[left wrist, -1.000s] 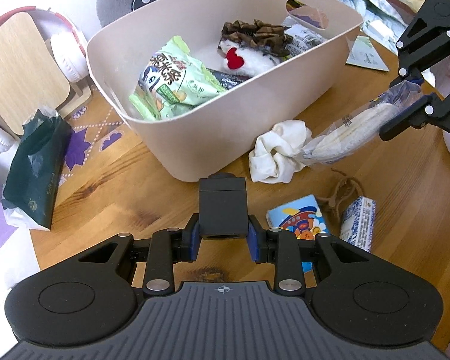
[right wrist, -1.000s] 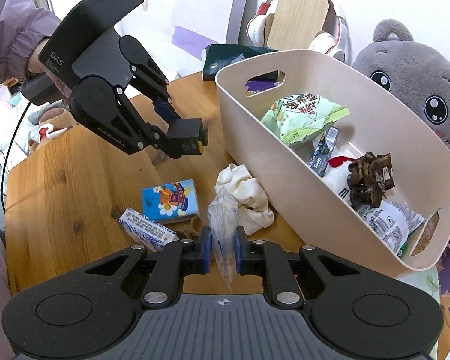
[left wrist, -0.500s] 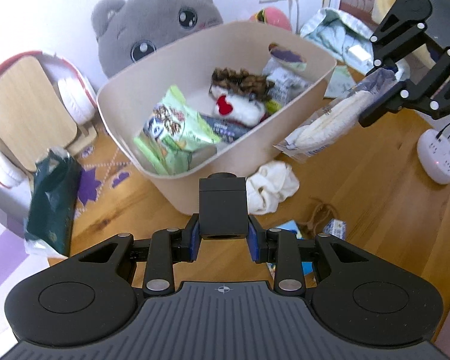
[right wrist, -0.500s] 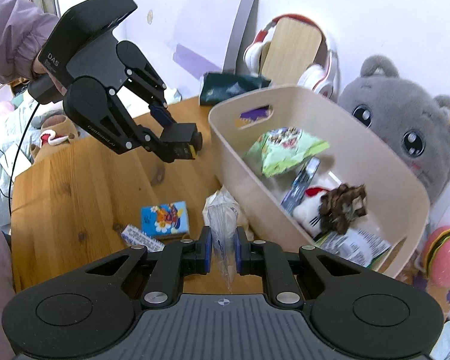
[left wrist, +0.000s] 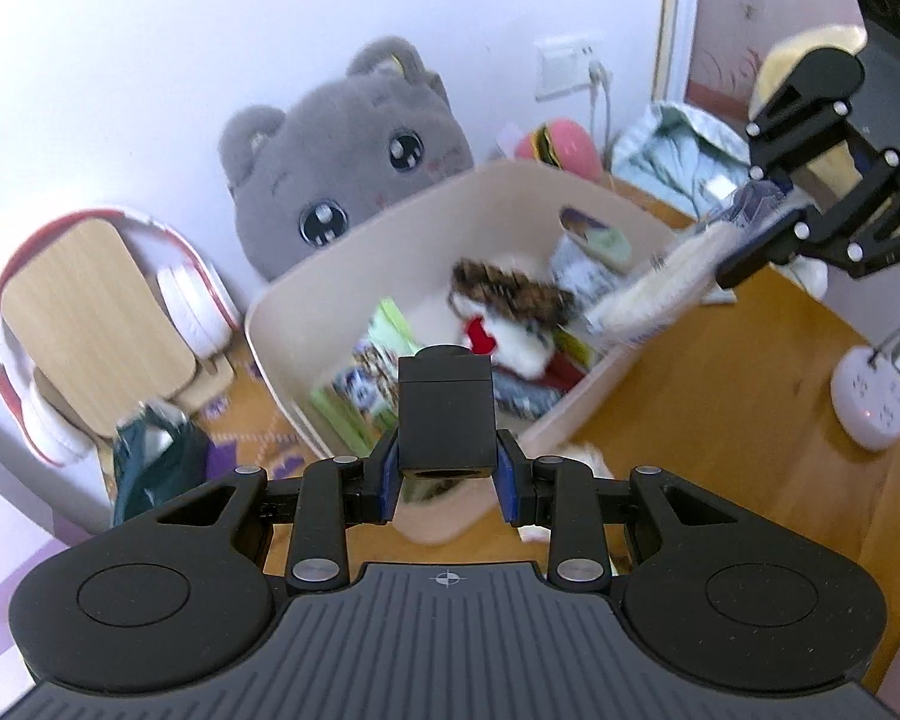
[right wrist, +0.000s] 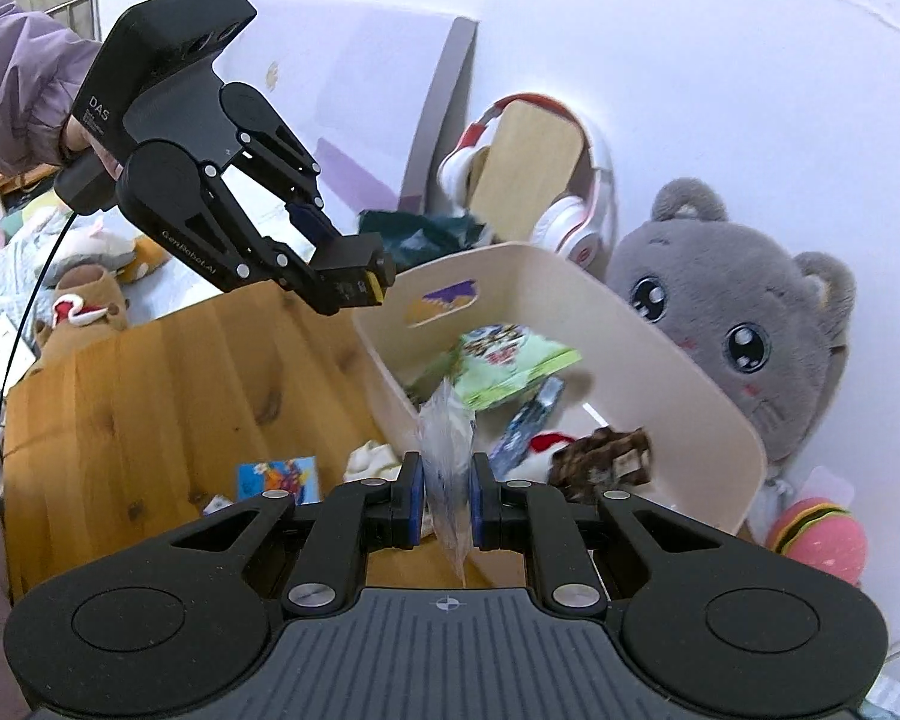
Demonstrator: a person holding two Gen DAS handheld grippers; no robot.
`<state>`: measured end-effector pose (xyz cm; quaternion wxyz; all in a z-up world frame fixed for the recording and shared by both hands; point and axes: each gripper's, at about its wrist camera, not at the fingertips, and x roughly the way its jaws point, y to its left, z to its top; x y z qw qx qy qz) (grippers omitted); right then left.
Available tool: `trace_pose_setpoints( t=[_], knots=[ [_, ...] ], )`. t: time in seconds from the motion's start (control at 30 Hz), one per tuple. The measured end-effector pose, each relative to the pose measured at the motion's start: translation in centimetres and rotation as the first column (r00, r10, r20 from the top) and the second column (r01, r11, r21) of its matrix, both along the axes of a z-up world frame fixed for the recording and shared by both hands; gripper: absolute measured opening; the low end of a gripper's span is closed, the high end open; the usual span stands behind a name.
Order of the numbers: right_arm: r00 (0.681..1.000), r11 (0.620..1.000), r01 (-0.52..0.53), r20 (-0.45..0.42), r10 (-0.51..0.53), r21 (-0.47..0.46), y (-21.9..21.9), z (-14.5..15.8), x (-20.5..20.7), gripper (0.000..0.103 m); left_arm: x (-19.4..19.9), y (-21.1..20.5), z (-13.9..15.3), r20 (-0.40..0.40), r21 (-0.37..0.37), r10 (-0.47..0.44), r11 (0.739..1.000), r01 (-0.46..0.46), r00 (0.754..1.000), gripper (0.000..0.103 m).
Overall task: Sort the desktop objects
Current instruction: 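Carry the cube and bread bag over the basket and open both grippers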
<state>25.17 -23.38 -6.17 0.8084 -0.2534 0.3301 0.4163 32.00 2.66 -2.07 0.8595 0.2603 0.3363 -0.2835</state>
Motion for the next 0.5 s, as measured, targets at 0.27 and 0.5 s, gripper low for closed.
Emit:
trace_pose_setpoints(
  t=[0.27,0.5],
  knots=[
    [0.999,0.999,0.008,0.033,-0.009,0.036,-0.4,1.8,1.1,0.014,1.8,-1.5,1.6,0.016,-0.044,-0.002,0.999,0.003,1.0,0.032],
    [0.997,0.999,0.022,0.07,-0.025,0.032,-0.5,3.1,3.3,0.014,3.3,-3.2,1.8,0.024,-0.046,-0.008,0.999,0.009,1.0,0.032]
  ],
)
